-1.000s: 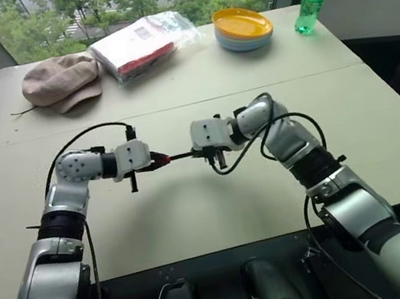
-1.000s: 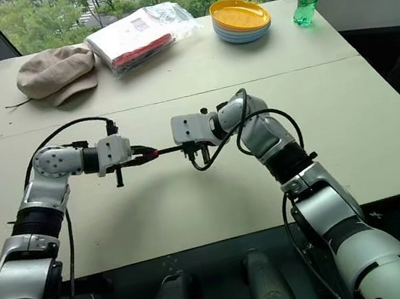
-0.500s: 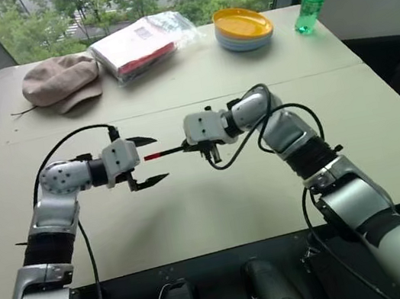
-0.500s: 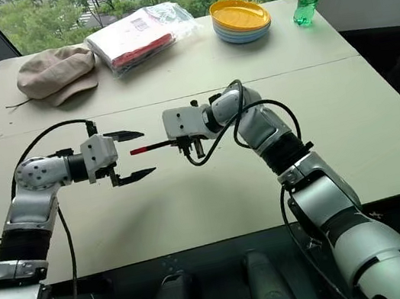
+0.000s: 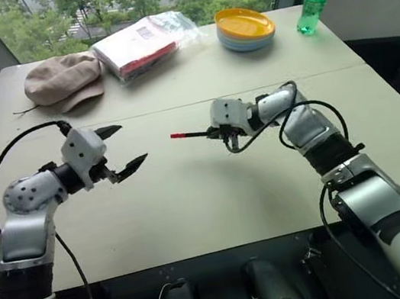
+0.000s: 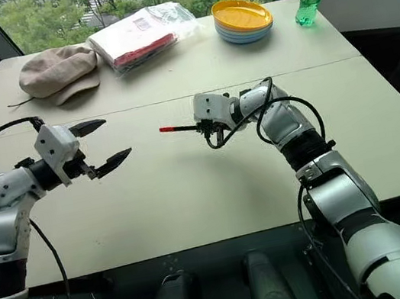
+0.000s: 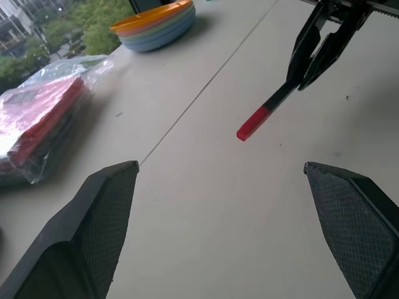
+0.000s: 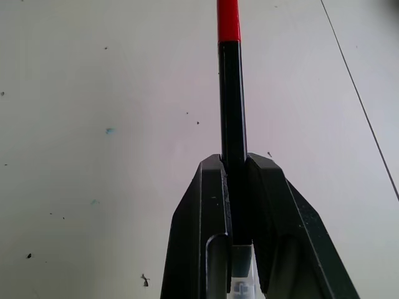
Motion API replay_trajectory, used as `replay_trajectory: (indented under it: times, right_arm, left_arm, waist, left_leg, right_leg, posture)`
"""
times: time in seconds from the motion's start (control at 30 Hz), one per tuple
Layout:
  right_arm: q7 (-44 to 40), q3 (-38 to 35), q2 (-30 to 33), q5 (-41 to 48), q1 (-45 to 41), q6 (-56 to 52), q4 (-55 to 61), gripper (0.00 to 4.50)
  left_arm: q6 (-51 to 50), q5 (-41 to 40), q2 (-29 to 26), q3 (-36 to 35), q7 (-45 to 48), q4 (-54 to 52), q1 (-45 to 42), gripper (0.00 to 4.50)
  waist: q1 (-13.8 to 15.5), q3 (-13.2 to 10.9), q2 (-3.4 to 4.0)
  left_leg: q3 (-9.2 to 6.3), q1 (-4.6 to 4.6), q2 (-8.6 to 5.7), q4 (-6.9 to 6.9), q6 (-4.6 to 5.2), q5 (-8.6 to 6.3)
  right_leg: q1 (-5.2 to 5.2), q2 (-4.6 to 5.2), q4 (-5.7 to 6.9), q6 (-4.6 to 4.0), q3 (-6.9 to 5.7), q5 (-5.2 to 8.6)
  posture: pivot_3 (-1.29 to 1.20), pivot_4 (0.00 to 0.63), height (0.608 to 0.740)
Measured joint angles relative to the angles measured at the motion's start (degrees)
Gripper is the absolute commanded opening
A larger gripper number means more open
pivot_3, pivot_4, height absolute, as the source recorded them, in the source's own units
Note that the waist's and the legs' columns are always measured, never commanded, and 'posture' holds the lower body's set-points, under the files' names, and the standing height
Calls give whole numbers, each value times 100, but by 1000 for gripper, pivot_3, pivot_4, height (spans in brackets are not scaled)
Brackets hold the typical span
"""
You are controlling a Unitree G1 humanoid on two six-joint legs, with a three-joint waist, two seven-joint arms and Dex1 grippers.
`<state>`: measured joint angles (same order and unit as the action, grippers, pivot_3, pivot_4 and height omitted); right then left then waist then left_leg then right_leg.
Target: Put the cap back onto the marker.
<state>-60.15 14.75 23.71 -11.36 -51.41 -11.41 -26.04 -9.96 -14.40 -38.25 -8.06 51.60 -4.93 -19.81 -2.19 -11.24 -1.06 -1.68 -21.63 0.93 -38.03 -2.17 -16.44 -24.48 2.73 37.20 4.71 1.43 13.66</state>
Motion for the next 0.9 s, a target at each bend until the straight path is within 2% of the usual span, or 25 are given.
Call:
replay_trajectory:
  times: [0.3, 0.47, 0.6, 0.73, 0.9]
  right_arm:
    - [1152, -1201, 267, 310, 1131, -3217, 2796, 0]
    - [1680, -1951, 511, 557, 1630, -4610, 3564, 0]
    - [2015, -2489, 852, 715, 2012, -5097, 3703, 0]
    - [2239, -2739, 1228, 820, 2404, -5141, 3667, 0]
    - [2504, -2997, 1350, 1023, 2452, -5167, 3452, 0]
  left_arm:
    - [-307, -136, 415, 150, -278, 131, -154, 4452]
    - [-415, -137, 741, 519, -273, 265, -413, 4452]
    - [-565, -138, 889, 790, -172, 296, -585, 4452]
    - [-611, -133, 1038, 956, -146, 506, -887, 4452]
    - [-567, -121, 1185, 1145, -2, 805, -1167, 4452]
  waist:
    - [13, 1, -1]
    - [86, 1, -1]
    - [122, 1, -1]
    - [123, 1, -2]
    - [100, 1, -2]
  left_leg:
    - [-2, -2, 0, 0, 0, 0]
    - [2, -3, -3, -1, 0, 0]
    - [2, -3, -2, -1, 0, 0]
    - [3, -3, -2, -1, 0, 0]
    - [5, -1, -1, 0, 1, 0]
  right_leg:
    - [0, -4, 0, 0, -1, 0]
    - [0, -1, -5, 0, 1, 0]
    - [0, -4, -6, 0, 1, 0]
    - [0, -6, -7, 0, 2, 0]
    - [0, -9, -8, 0, 4, 1]
  posture:
    - [0, 150, 740]
    - [0, 150, 740]
    - [0, 150, 740]
    - [0, 150, 740]
    - [0, 150, 740]
